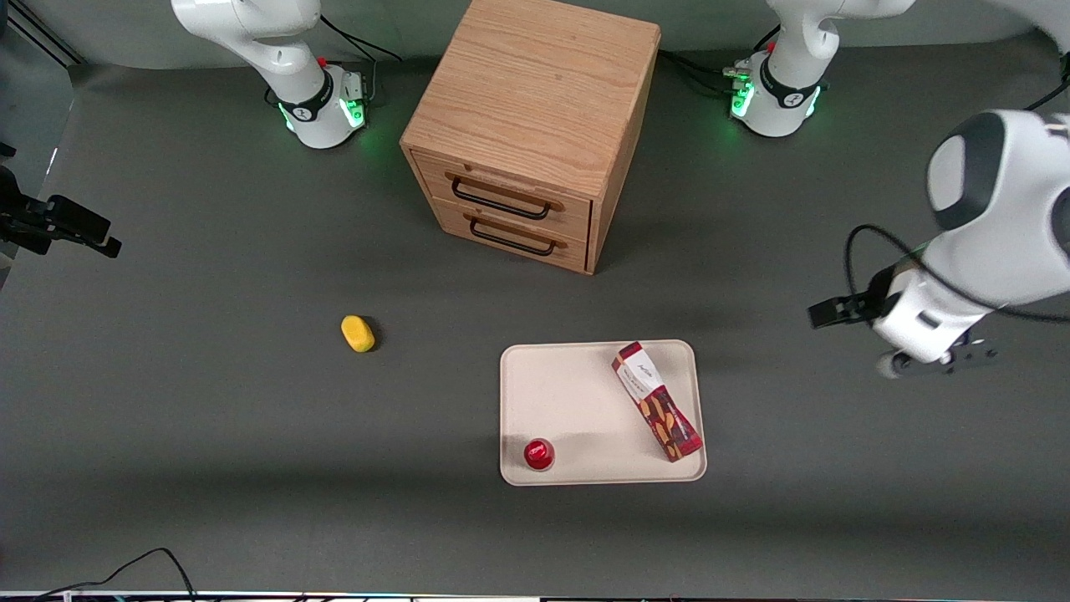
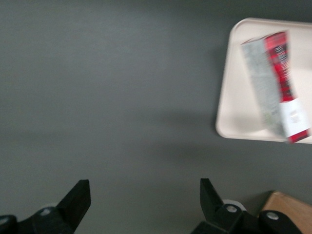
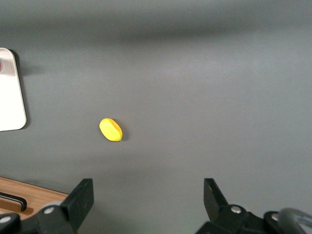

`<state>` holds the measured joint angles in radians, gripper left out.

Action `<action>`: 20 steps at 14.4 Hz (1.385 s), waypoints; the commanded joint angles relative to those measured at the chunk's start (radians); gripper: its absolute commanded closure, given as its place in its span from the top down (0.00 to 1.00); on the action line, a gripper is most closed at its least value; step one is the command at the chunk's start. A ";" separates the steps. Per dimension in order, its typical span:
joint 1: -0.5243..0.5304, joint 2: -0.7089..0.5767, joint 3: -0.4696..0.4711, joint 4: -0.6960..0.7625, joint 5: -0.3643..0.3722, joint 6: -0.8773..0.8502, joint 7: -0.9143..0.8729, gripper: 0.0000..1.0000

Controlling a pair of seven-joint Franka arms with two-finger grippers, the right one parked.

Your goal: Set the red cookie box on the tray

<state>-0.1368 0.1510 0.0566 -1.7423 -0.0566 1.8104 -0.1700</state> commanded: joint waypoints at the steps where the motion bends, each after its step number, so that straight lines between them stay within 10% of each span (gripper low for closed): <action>1: -0.014 -0.208 0.038 -0.240 0.052 0.038 0.072 1.00; 3: -0.015 -0.247 0.040 -0.205 0.156 -0.063 0.075 1.00; 20: -0.032 -0.122 0.062 0.138 0.078 -0.369 0.092 1.00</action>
<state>-0.1542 -0.0199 0.1125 -1.6486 0.0429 1.4676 -0.0943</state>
